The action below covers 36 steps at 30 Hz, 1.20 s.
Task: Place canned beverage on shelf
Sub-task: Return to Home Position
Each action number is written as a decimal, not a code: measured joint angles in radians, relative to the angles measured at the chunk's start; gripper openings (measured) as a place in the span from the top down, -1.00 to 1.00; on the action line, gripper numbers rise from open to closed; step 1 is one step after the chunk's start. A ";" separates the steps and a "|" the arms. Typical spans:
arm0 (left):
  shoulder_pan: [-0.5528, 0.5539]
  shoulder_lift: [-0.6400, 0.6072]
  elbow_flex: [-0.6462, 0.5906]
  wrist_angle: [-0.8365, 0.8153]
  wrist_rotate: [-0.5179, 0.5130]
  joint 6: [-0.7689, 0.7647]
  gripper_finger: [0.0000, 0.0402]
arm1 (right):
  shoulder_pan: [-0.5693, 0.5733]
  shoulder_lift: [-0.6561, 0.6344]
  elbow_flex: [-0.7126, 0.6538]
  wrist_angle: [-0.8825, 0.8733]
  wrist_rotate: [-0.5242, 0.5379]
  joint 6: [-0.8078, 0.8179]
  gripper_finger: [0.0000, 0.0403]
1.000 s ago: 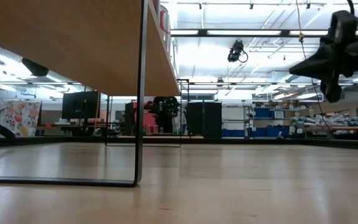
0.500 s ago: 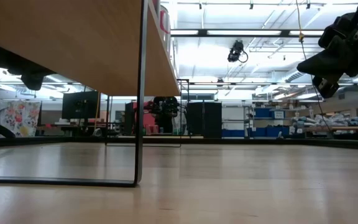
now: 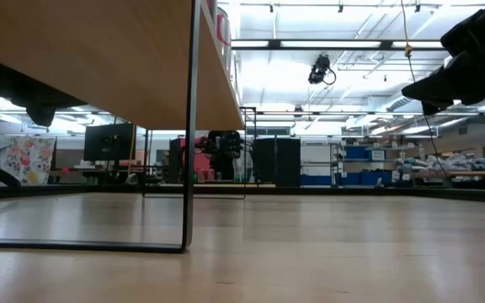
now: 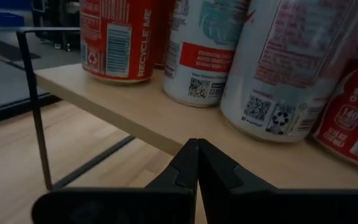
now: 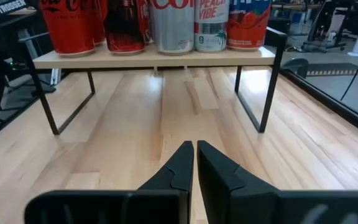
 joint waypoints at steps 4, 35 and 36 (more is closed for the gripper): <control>0.002 0.010 0.000 0.000 0.001 -0.075 0.93 | 0.000 0.000 0.000 0.000 0.000 0.002 0.85; 0.002 0.013 0.000 0.003 0.013 -0.125 0.93 | 0.000 0.000 0.000 0.000 0.000 0.004 0.85; 0.002 0.013 0.000 0.003 0.013 -0.125 0.93 | 0.000 0.000 0.000 0.000 0.000 0.004 0.85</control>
